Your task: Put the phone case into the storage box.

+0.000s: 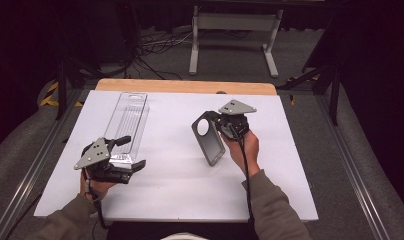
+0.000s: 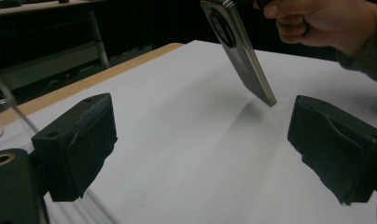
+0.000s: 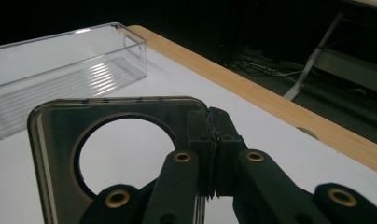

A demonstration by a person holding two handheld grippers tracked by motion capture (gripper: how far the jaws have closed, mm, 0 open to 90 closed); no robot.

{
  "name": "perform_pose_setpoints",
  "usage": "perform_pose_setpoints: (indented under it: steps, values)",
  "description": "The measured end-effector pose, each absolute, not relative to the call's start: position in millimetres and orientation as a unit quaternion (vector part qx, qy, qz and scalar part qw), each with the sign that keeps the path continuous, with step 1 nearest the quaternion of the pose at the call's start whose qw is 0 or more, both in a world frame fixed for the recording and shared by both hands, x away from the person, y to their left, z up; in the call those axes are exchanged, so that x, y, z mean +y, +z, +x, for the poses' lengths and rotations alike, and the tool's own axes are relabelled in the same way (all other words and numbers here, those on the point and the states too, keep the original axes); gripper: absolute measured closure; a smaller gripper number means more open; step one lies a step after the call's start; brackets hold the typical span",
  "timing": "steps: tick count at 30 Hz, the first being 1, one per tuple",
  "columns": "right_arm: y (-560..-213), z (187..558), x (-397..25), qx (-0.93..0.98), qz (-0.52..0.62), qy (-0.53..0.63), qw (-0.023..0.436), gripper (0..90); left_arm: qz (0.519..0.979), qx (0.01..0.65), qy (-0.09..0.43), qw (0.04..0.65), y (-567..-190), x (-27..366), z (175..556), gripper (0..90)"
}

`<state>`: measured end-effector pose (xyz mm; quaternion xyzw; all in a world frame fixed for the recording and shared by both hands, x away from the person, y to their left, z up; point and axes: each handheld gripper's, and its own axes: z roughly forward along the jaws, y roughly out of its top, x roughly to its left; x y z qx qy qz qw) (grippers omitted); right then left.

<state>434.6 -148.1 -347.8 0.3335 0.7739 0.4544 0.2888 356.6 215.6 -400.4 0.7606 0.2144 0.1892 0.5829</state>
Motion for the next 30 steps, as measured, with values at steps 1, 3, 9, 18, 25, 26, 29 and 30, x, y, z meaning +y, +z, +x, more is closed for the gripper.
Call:
perform_pose_setpoints:
  steps: [1,3,9,18,25,26,29,30]
  values:
    - [-348,432,-146,0.772,0.332,0.459,0.290,88.8,0.760,0.214,0.182,0.586,-400,212,358,9.0]
    - [-349,427,-142,0.768,0.328,0.463,0.297,88.8,0.760,0.215,0.176,0.588,-399,204,360,9.4]
    - [-353,416,-128,0.761,0.316,0.477,0.307,88.8,0.744,0.215,0.173,0.608,-396,185,361,18.9]
    - [-360,406,-111,0.763,0.301,0.480,0.311,88.8,0.752,0.206,0.150,0.608,-392,145,364,27.4]
    - [-362,402,-107,0.755,0.302,0.485,0.322,88.8,0.749,0.216,0.155,0.607,-391,132,366,38.9]
    - [-362,401,-107,0.754,0.302,0.487,0.321,88.8,0.751,0.219,0.154,0.604,-391,130,366,40.7]
    - [-362,397,-105,0.746,0.299,0.495,0.330,88.8,0.750,0.226,0.167,0.599,-390,129,366,52.9]
    - [-362,397,-105,0.746,0.299,0.495,0.330,88.8,0.748,0.231,0.169,0.599,-391,129,367,52.9]
